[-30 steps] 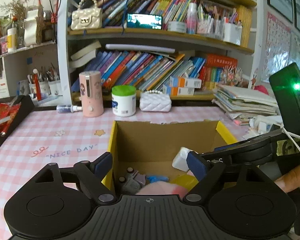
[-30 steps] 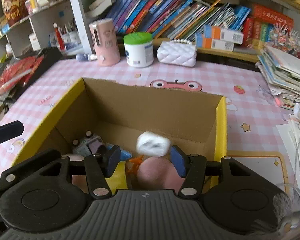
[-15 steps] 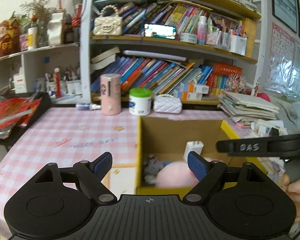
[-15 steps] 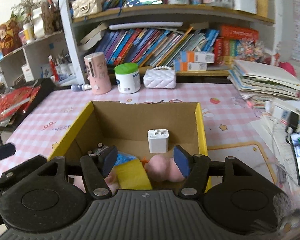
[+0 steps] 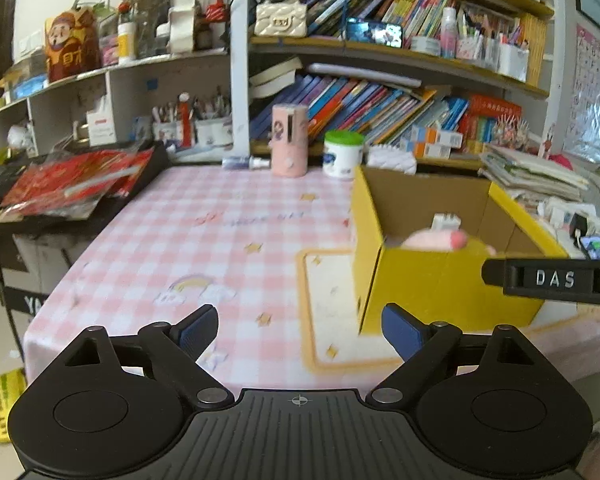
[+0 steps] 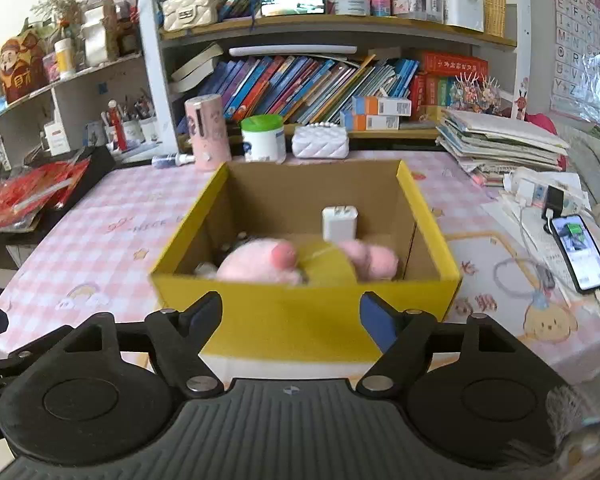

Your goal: Organize objects

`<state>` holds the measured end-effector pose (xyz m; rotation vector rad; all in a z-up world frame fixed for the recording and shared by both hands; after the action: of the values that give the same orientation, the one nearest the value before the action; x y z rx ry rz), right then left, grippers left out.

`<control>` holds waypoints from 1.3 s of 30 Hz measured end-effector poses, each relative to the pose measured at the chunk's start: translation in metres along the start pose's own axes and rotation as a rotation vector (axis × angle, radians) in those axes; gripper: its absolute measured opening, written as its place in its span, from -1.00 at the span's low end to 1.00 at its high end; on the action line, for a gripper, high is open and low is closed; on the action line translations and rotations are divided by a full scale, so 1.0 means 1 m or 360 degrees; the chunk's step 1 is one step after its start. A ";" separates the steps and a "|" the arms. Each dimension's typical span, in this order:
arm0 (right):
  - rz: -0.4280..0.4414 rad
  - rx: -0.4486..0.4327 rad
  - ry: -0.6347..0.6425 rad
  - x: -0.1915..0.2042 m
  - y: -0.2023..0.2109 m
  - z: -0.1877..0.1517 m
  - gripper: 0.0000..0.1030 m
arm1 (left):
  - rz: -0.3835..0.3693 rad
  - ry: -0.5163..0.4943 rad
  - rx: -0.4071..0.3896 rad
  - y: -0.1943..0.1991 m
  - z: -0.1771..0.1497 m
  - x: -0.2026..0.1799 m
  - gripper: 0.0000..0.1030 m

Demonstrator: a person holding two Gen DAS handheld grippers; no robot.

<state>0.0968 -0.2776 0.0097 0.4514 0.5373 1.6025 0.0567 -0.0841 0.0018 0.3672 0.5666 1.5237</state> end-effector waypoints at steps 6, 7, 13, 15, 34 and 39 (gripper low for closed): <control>-0.0008 0.0004 0.0008 0.028 0.021 -0.024 0.67 | 0.0019 -0.0033 0.0067 0.016 -0.021 0.016 0.84; -0.0006 0.0013 0.0011 0.032 0.023 -0.027 0.67 | 0.0018 -0.0034 0.0078 0.018 -0.024 0.018 0.85; -0.0005 0.0040 0.0005 0.051 0.036 -0.045 0.75 | 0.0012 -0.0059 0.0135 0.027 -0.039 0.026 0.86; -0.0004 0.0047 0.0011 0.057 0.039 -0.051 0.77 | 0.0004 -0.0062 0.0150 0.029 -0.043 0.028 0.87; 0.0024 0.0104 0.0083 0.086 0.054 -0.076 0.96 | -0.0020 -0.0058 0.0219 0.041 -0.059 0.036 0.87; 0.0011 0.0105 0.0079 0.088 0.054 -0.077 1.00 | -0.0016 -0.0060 0.0221 0.041 -0.059 0.037 0.88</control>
<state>-0.0004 -0.2001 -0.0233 0.4645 0.6283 1.6094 -0.0115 -0.0532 -0.0280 0.4979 0.6451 1.4689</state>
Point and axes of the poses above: each gripper's, at about its wrist camera, not at the fingertips, and y roughly against the way its jaws point, x to its left, z to its top, the point moved 4 cm from there along -y, roughly the way its jaws point, and after that the axes turned 7 degrees about y, right-handed, at the moved point
